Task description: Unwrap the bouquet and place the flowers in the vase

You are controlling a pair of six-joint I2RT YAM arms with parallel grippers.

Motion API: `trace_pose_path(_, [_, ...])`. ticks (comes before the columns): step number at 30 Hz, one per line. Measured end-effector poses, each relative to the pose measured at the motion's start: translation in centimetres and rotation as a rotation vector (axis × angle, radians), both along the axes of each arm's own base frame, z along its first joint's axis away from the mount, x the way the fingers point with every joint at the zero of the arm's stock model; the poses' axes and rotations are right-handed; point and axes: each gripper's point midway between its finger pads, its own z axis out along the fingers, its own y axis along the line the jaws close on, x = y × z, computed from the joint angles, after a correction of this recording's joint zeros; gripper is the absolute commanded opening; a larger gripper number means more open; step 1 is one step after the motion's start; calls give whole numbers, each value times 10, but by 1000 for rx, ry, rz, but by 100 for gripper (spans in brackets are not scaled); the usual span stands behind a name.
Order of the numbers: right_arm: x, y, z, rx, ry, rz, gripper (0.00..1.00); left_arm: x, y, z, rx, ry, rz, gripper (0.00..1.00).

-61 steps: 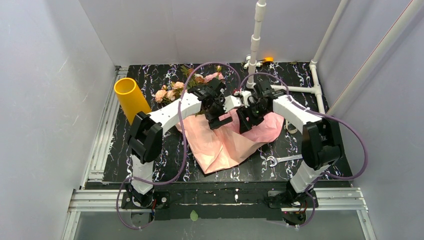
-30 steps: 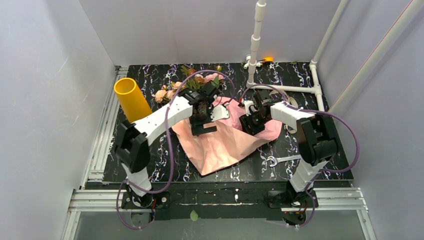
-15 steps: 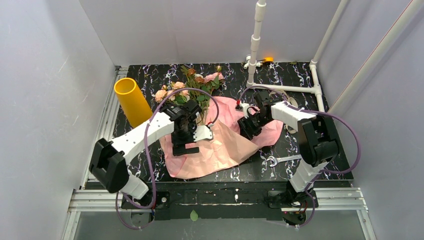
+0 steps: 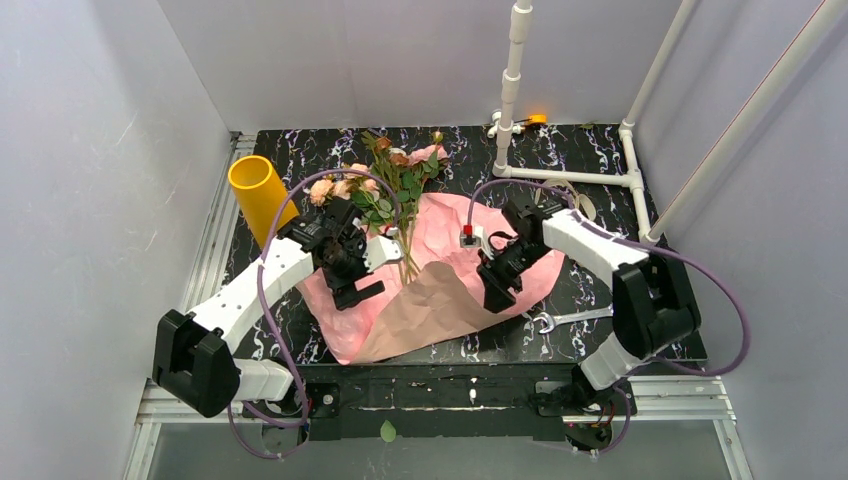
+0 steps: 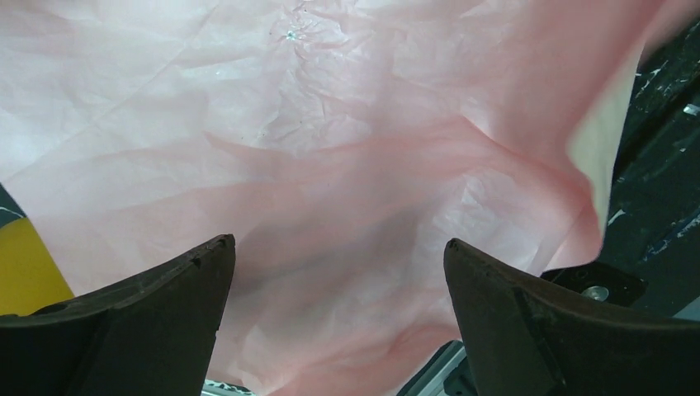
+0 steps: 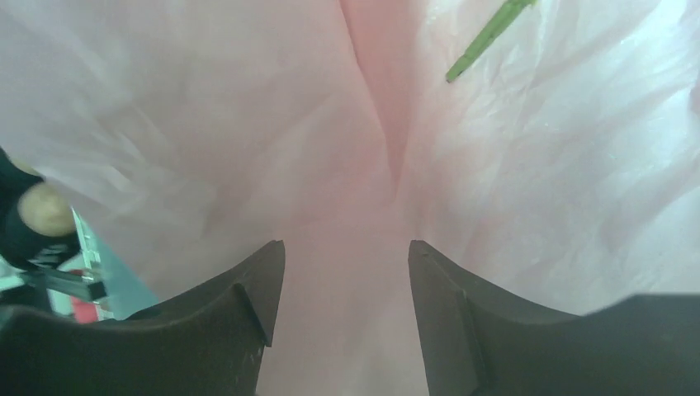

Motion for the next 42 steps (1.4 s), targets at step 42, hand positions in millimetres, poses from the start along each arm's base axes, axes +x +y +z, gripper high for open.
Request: trace_pose_path(42, [57,-62,-84,-605,-558,139,79,26,65,-98,117,71,167,95])
